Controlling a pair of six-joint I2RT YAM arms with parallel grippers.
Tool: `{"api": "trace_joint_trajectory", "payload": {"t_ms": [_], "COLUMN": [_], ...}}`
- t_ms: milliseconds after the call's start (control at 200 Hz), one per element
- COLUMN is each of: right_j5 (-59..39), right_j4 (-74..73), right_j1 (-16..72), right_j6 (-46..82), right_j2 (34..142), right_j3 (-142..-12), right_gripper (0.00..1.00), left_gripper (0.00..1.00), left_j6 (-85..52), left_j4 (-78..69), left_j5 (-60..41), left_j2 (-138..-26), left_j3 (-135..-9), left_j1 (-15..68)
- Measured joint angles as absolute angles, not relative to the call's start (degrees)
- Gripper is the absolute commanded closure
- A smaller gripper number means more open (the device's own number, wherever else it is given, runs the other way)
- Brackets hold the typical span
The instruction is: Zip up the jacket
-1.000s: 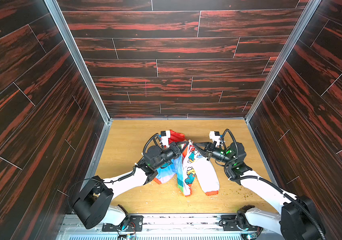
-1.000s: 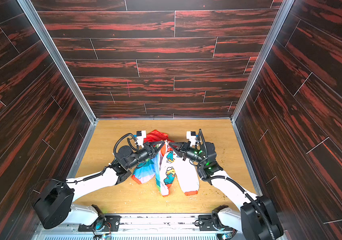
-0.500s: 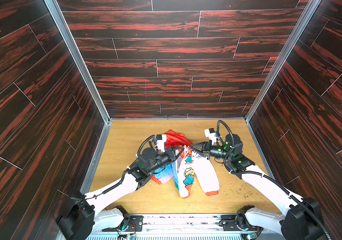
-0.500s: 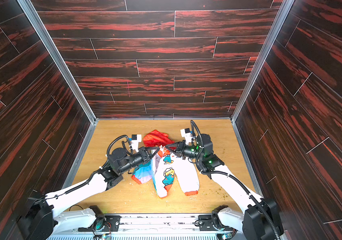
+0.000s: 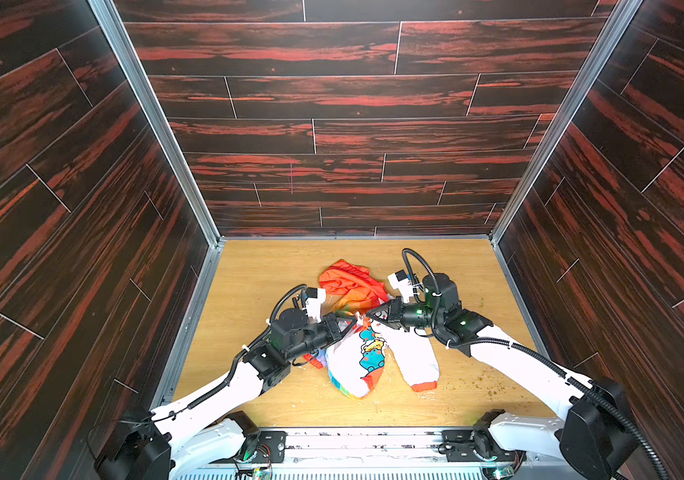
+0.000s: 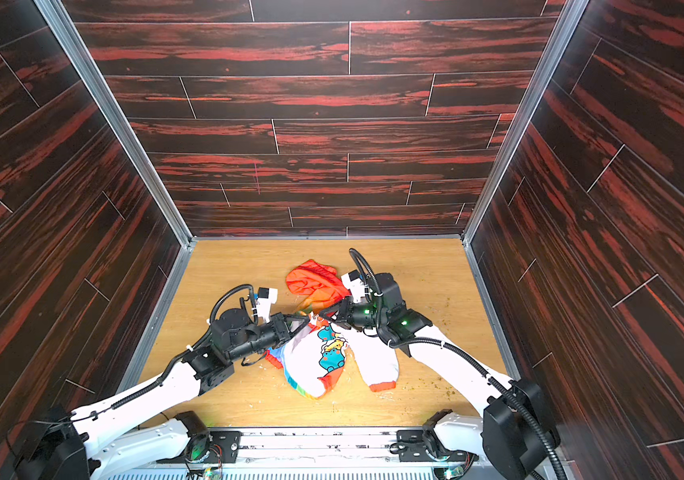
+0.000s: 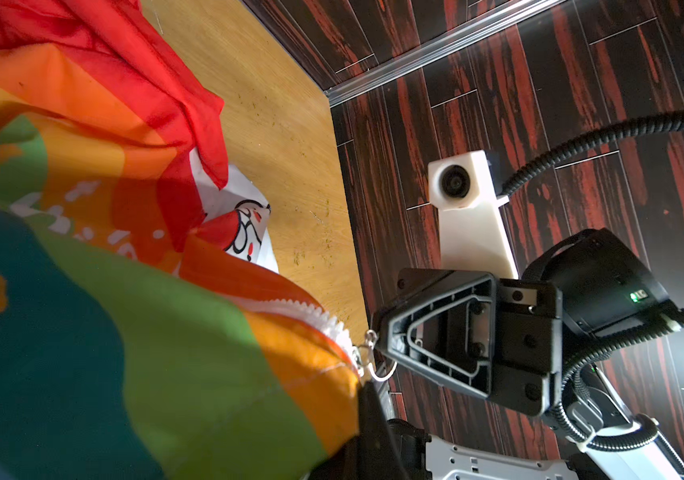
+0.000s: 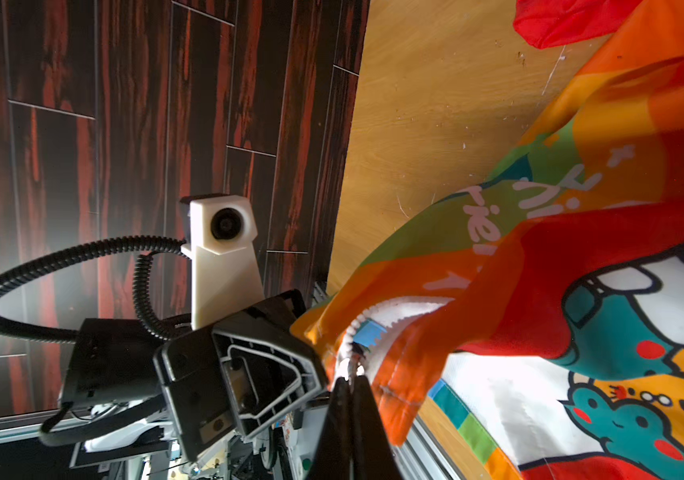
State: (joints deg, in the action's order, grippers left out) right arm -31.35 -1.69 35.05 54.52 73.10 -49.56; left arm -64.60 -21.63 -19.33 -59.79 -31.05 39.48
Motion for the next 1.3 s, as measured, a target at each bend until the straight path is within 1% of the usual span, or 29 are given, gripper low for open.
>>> {"api": "trace_joint_trajectory", "payload": {"t_ms": [296,486,561,676,767,867,992,1127,1303], "right_j5": [-31.4,-32.16,-32.38,-32.08,-31.59,-31.22,-31.09,-31.16,-31.29], "right_j4": [-2.72,-3.79,-3.99,-4.8,-6.02,-7.27,-8.88,-10.15,-11.27], "right_j1": [36.38,36.91,37.3,37.98,38.22,38.79,39.27,39.59,40.27], "right_j6": [53.89,54.13,54.41,55.48,56.49,57.52,58.76,59.88,60.9], "right_j2": [76.79,77.03,77.06,77.32,78.02,78.67,79.2,80.64,82.3], "right_j3": [-49.56,-49.6,-49.6,-49.6,-49.6,-49.6,-49.6,-49.6,-49.98], "right_gripper": [1.0,1.0,1.0,1.0,1.0,1.0,1.0,1.0,1.0], "left_gripper": [1.0,1.0,0.94,0.79,0.7,0.63,0.6,0.6,0.6], "left_j6": [-65.3,-65.36,-65.32,-64.14,-63.33,-62.3,-62.33,-63.48,-64.86], "left_j4": [-19.64,-17.47,-17.21,-17.12,-17.17,-17.74,-21.28,-25.76,-31.53], "left_j5": [-19.09,-17.82,-17.06,-15.88,-15.16,-14.35,-12.56,-10.15,-8.82], "left_j2": [-56.6,-54.41,-53.34,-52.64,-52.47,-52.45,-52.12,-51.72,-51.99], "left_j3": [-28.03,-27.59,-26.98,-26.04,-25.08,-23.92,-20.99,-17.82,-17.65], "left_j1": [39.35,39.33,39.38,39.4,39.44,39.44,39.44,39.44,39.51]}}
